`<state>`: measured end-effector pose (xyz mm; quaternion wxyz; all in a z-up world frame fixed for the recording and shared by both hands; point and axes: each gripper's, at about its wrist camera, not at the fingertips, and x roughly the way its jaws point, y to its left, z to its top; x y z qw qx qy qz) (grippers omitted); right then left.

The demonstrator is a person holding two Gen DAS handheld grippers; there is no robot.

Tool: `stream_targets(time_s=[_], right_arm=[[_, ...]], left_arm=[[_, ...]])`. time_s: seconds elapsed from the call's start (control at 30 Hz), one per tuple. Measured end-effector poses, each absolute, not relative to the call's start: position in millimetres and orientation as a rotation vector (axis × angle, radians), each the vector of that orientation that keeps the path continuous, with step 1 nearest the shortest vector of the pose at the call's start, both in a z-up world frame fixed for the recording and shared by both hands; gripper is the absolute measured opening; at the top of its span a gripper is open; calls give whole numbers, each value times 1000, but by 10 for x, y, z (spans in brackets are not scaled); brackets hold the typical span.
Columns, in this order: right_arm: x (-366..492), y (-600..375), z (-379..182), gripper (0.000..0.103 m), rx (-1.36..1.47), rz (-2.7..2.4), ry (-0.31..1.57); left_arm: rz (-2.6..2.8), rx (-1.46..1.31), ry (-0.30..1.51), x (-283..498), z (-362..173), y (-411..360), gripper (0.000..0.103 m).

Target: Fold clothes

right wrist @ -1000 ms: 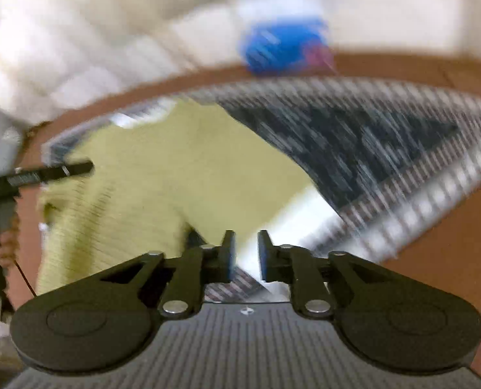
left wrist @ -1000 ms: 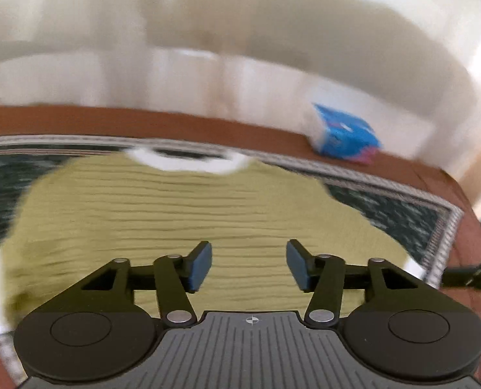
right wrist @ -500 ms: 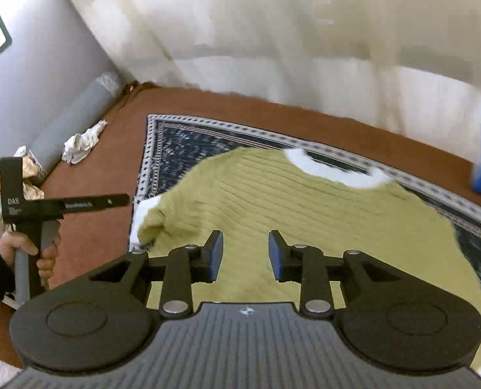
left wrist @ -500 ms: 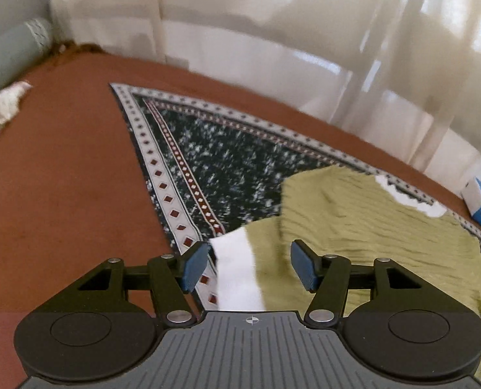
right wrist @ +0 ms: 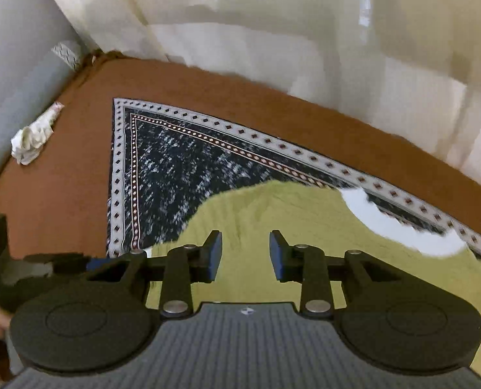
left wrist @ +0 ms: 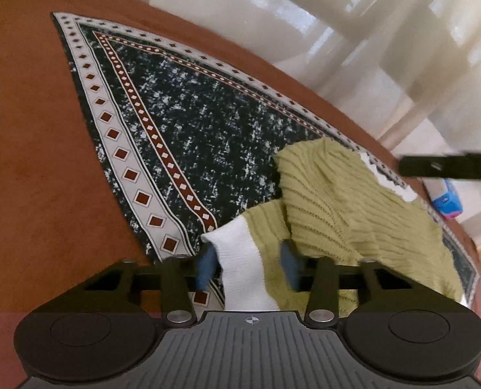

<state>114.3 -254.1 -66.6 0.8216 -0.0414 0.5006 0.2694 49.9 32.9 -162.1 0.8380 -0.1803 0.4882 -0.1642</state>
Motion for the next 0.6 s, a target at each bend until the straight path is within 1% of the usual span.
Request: stream_targets(time_s=[0.03,0.07,0.1,0.13,0.33,0.43,0.47,0.53,0.6], right_arm=[[1207,-2451,-693,37,-99,571,1073],[1280,-2352,-727,37,-110,564,1079],[1349,-2272,-765,37,-120,557,1081],[1419,-2191,-803,38,-130,549,1084],[1746,-1852,-1034,40,-331,515,1101],[1846,-1833,-1112,40,-379,531,1111],[1869,-1834,-1133,43,-389,539,1116],[1914,-1837,-1174,45,-408,555,1126],[1950,-1834,-1223,45,-428,569,1138]], left_arm=[[-348,-390,1030,512,-1620,351,28],[-349,-399,1023,522,-1615,373,24],[-350,-408,1015,533,-1609,394,8],[-351,-412,1004,538,-1593,415,0],[-279,-445,869,459,-1286,664,0],[-220,-472,796,403,-1122,819,0],[-198,-477,774,386,-1078,868,0],[-156,-480,751,376,-1042,949,0],[-129,-481,758,396,-1076,973,0]])
